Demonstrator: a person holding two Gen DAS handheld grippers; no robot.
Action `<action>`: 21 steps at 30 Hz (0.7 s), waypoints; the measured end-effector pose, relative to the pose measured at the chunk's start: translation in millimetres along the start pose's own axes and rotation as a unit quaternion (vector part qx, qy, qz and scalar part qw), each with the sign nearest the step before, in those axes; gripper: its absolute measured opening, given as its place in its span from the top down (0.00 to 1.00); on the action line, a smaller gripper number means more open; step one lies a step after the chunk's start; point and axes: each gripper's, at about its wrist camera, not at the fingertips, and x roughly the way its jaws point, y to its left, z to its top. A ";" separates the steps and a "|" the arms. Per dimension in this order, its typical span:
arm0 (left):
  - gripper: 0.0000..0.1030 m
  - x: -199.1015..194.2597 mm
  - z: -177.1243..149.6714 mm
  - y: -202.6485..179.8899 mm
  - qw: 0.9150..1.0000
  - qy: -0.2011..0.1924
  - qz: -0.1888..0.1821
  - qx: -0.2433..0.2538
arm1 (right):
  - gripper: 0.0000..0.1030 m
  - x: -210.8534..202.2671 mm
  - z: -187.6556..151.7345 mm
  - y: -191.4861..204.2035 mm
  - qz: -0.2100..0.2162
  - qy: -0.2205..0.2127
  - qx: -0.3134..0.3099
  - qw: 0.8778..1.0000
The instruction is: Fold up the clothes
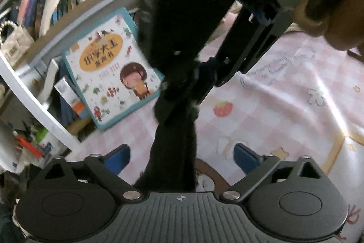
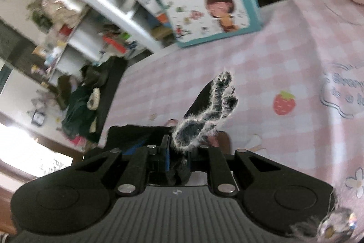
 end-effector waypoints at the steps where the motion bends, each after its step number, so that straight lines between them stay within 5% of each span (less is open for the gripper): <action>1: 0.15 1.0 1.2 0.7 1.000 -0.004 0.002 -0.003 | 0.87 -2.0 0.4 5.7 0.004 0.002 -0.010 1.000; 3: 0.30 3.6 3.2 2.6 1.000 -0.011 0.004 -0.011 | 0.87 -5.4 0.9 14.7 0.010 0.004 -0.024 1.000; 5: 0.56 6.0 3.7 4.6 1.000 -0.012 0.010 -0.019 | 0.87 -8.2 1.5 22.9 0.015 0.006 -0.035 0.999; 10: 0.89 2.6 0.6 20.4 0.998 -0.024 0.015 -0.059 | 0.87 -12.3 -2.1 39.0 0.005 0.003 -0.066 0.998; 13: 0.91 -4.1 -5.4 39.5 0.993 -0.031 0.005 -0.113 | 0.80 -17.0 -4.2 41.4 0.020 -0.007 -0.061 0.998; 16: 0.91 -10.7 -15.4 66.6 0.981 -0.032 -0.010 -0.192 | 0.58 -26.5 -5.1 43.7 0.043 -0.037 -0.045 0.997; 21: 0.91 -34.0 -41.3 119.3 0.941 -0.062 -0.050 -0.328 | 0.37 -31.2 -9.3 51.1 0.032 -0.095 -0.039 0.994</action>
